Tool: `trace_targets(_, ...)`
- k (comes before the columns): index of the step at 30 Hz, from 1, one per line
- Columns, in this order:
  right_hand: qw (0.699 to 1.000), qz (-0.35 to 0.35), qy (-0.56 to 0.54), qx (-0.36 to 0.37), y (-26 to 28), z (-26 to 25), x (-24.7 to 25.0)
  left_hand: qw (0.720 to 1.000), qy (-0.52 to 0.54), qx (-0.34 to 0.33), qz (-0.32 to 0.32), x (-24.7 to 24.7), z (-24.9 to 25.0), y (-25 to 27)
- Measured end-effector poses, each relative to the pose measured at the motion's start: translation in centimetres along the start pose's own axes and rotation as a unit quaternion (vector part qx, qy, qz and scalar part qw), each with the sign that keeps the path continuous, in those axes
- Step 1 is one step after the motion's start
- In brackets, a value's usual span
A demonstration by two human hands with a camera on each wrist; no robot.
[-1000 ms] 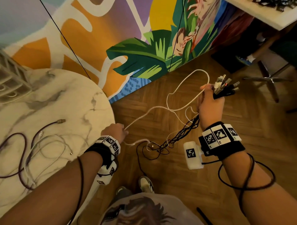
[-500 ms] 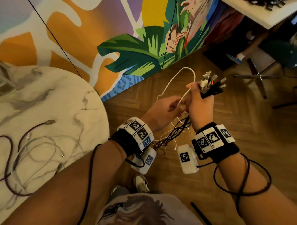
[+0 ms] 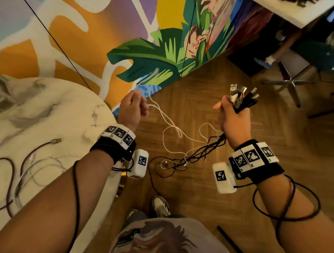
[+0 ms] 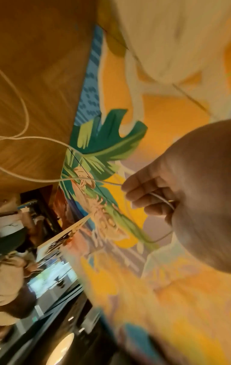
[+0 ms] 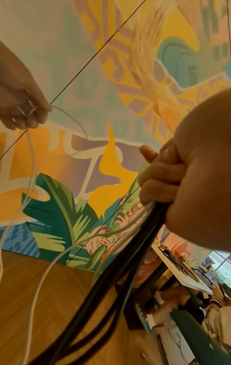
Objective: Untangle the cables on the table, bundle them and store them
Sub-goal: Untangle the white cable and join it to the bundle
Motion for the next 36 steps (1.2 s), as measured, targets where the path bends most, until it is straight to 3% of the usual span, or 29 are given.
trace_targets(2,1.000,-0.001,-0.002,-0.003,0.1,-0.1,0.2,0.993,0.077,0.088,-0.002,0.1,-2.0,0.3)
trace_targets(5,1.000,0.002,-0.005,-0.003,0.2,-0.2,0.1,0.967,0.014,0.197,-0.159,-2.4,-4.7,2.2)
trace_targets(9,0.999,-0.007,-0.030,0.014,0.3,-1.5,-0.4,0.931,-0.176,0.191,-0.258,-3.5,-8.9,4.4)
trace_targets(14,0.996,-0.034,-0.079,0.029,0.4,-3.6,-1.3,0.798,-0.435,0.267,-0.320,-1.5,-15.8,7.2)
trace_targets(16,0.995,-0.044,-0.083,0.034,0.6,-4.1,-1.8,0.775,-0.462,0.287,-0.322,-1.7,-15.7,8.0)
trace_targets(18,0.994,-0.050,-0.085,0.036,0.9,-4.6,-2.3,0.806,-0.439,0.227,-0.326,-3.4,-13.6,7.7)
trace_targets(21,0.994,-0.065,-0.077,0.050,1.3,-6.0,-3.0,0.885,-0.327,0.022,-0.331,-7.6,-5.3,7.1)
trace_targets(23,0.990,-0.098,-0.069,0.070,1.7,-7.5,-3.9,0.898,-0.242,-0.095,-0.356,-10.3,1.3,7.5)
trace_targets(24,0.987,-0.115,-0.071,0.083,1.9,-8.4,-4.5,0.894,-0.205,-0.111,-0.382,-11.3,4.0,7.7)
trace_targets(27,0.979,-0.134,-0.069,0.136,2.7,-11.5,-5.9,0.872,-0.151,-0.112,-0.452,-13.9,9.6,8.2)
trace_targets(29,0.972,-0.144,-0.084,0.163,3.0,-13.5,-6.4,0.883,-0.085,-0.099,-0.452,-14.5,11.5,8.1)
trace_targets(33,0.958,-0.185,-0.125,0.179,2.8,-14.9,-6.4,0.920,0.075,0.001,-0.384,-13.8,12.2,7.5)
trace_targets(36,0.962,-0.222,0.030,0.159,3.1,-12.0,-7.5,0.933,0.113,0.006,-0.343,-12.6,12.6,7.0)
Point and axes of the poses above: each hand's wrist, its own y-axis away from the middle knuckle, its own x-axis out of the back of the hand, z = x × y, the point moved 7 cm from there along -y, towards the middle knuckle, and after that the axes turned 5 degrees about -z, right-handed, at the moved point
